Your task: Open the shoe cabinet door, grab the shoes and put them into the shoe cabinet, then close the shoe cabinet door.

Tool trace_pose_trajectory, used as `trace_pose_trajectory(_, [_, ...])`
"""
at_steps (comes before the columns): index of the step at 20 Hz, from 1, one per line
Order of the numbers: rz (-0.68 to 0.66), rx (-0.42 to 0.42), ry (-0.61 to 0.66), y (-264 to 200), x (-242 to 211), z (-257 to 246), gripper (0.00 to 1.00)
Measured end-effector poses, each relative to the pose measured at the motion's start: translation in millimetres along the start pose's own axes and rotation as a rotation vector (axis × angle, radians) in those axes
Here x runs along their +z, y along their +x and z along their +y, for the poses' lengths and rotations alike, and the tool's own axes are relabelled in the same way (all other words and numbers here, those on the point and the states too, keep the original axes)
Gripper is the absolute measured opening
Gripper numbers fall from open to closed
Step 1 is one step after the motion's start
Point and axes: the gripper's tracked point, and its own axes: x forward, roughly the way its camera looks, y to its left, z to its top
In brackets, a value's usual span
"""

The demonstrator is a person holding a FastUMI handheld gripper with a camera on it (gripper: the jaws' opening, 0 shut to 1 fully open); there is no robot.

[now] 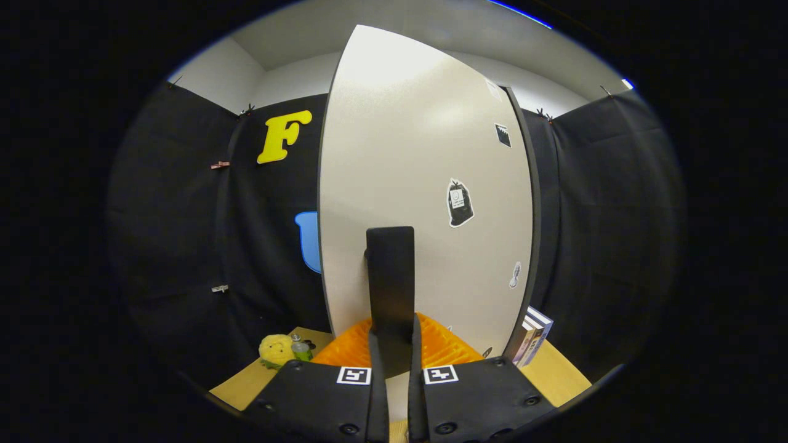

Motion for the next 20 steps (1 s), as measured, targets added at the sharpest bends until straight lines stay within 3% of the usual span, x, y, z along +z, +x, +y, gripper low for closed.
trace_pose_trajectory(13, [0.001, 0.056, 0.032, -49, 3, -59, 0.16])
trace_pose_trajectory(20, [0.035, -0.009, 0.03, -71, 5, -98, 0.15])
